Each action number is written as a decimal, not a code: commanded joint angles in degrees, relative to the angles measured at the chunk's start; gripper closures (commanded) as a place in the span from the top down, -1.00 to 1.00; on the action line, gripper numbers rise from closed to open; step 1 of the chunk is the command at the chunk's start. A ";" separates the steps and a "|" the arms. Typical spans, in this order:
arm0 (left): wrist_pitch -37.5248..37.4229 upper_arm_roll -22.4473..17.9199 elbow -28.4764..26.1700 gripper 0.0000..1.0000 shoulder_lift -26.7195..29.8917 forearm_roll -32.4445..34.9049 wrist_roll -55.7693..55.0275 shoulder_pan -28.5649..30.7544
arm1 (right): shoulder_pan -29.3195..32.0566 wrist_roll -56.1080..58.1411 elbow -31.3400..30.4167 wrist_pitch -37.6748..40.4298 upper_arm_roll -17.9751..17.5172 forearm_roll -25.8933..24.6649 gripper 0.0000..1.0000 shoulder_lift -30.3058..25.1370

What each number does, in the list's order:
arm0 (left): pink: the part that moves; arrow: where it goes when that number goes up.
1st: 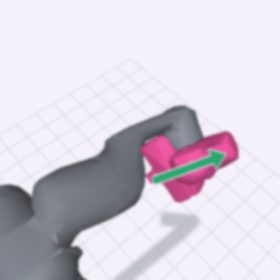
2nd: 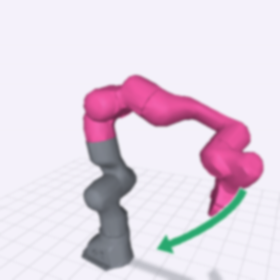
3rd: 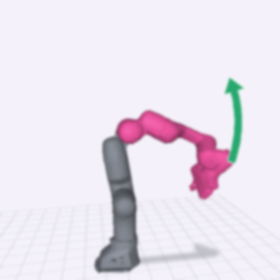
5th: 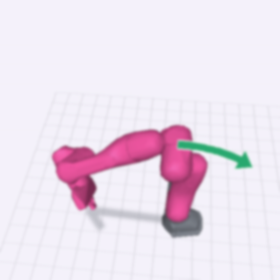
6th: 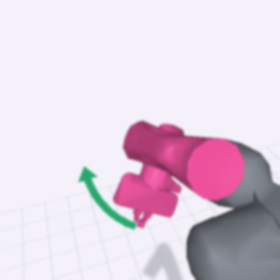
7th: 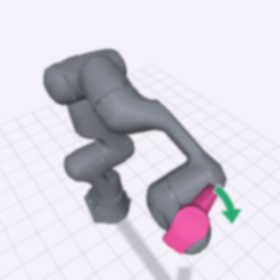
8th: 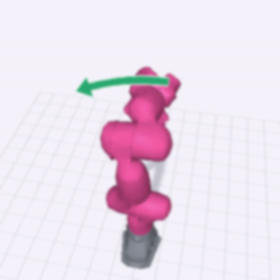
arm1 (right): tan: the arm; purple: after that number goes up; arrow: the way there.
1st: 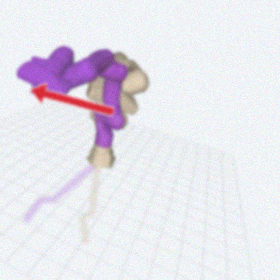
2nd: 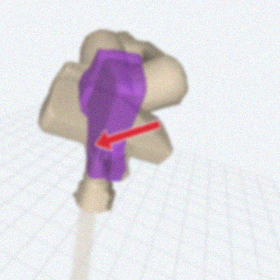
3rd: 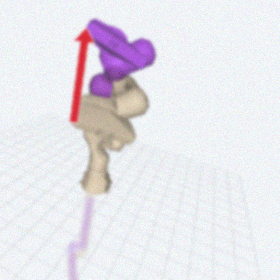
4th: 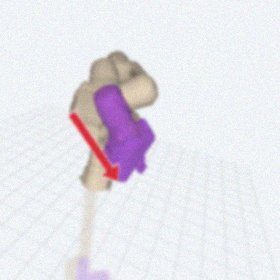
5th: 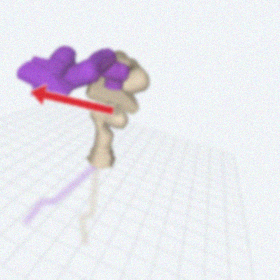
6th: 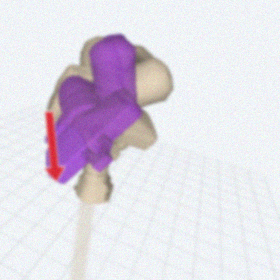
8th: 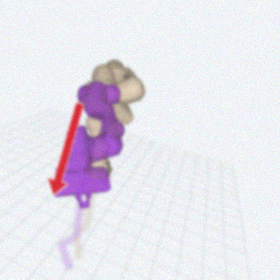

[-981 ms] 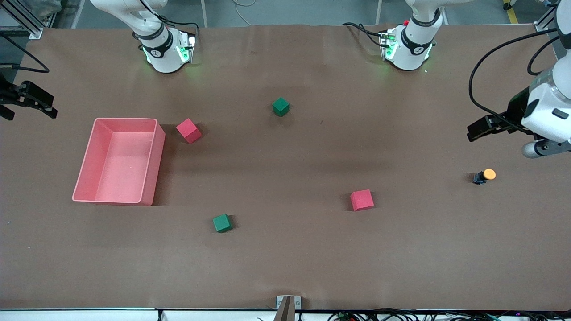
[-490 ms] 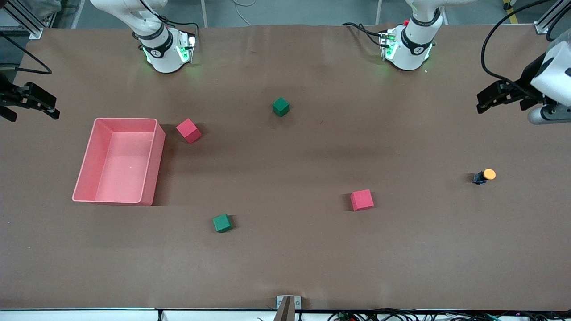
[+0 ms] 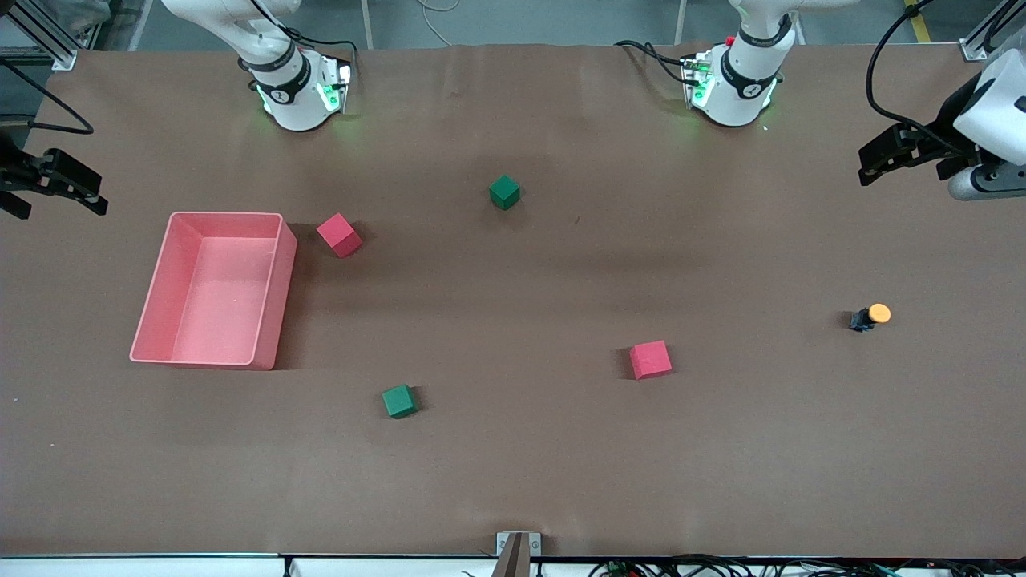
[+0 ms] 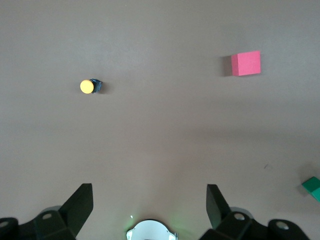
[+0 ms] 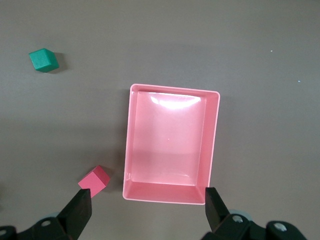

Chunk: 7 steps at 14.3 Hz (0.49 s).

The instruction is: Place and upright button with both arms

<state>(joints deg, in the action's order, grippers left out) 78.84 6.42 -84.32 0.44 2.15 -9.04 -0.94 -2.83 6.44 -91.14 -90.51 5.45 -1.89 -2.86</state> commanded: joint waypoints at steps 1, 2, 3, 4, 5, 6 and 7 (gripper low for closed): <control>0.52 -0.97 -2.34 1.00 2.29 -1.98 0.86 -0.56 | 0.11 0.68 -0.79 -0.90 -0.09 0.93 1.00 -0.39; 0.70 -1.23 -2.42 1.00 2.29 -1.98 0.86 -0.56 | 0.19 0.68 -0.71 -0.90 -0.09 0.93 1.00 -0.39; 0.70 -1.49 -2.42 1.00 2.29 -1.98 0.95 -0.56 | 0.11 0.68 -0.70 -0.90 -0.09 0.93 1.00 -0.39; 0.79 -1.49 -2.34 1.00 2.29 -2.07 0.86 -0.56 | 0.11 0.68 -0.70 -0.99 -0.09 0.93 1.00 -0.39; 0.87 -1.93 -2.34 1.00 2.37 -2.07 0.95 -0.64 | 0.11 0.68 -0.70 -0.99 -0.09 0.93 1.00 -0.39; 0.87 -2.02 -2.25 1.00 2.64 -2.07 0.86 -0.64 | 0.11 0.68 -0.70 -0.99 -0.09 0.93 1.00 -0.39; 0.87 -2.11 -2.33 1.00 3.16 -2.24 0.86 -0.73 | 0.11 0.68 -0.70 -0.99 -0.09 0.93 1.00 -0.13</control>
<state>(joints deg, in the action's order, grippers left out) 79.06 5.33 -85.36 1.44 1.12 -9.03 -0.98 -2.83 6.44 -91.16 -90.89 5.44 -1.89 -2.80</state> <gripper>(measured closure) 0.000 0.000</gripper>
